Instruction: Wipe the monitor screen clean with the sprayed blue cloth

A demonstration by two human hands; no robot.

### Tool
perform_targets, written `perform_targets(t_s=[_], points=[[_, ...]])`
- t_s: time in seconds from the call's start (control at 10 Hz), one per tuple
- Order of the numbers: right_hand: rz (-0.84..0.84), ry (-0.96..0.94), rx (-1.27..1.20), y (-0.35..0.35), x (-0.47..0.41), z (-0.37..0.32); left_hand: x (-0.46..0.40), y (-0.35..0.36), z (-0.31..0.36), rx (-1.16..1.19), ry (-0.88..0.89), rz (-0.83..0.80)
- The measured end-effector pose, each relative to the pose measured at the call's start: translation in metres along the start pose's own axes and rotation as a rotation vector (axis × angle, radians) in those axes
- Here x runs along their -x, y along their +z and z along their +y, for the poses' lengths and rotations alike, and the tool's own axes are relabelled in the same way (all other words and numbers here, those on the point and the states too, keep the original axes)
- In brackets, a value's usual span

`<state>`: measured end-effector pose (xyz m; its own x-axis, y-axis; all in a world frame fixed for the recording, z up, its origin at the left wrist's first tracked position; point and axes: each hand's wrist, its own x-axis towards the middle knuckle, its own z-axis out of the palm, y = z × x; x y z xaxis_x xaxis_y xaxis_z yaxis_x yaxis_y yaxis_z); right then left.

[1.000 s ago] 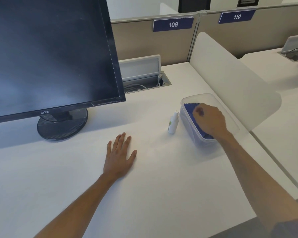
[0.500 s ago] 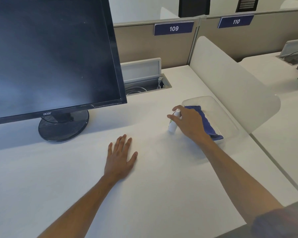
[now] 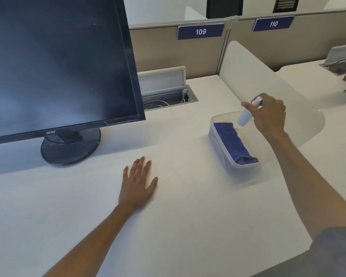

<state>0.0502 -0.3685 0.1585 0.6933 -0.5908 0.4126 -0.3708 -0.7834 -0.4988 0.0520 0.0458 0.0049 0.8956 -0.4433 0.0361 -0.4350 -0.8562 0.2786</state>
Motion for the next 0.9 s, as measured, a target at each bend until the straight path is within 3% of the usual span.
perform_targets(t_s=[0.2,0.4,0.9], points=[[-0.277,0.017,0.18,0.026,-0.006,0.01,0.001,-0.002,0.002,0.01,-0.001,-0.004],[-0.313,-0.02,0.27,0.036,-0.003,0.015,0.002,-0.001,0.005,0.005,0.009,-0.012],[-0.347,-0.045,0.219,0.032,-0.005,0.014,0.001,0.002,0.001,0.0,0.015,0.009]])
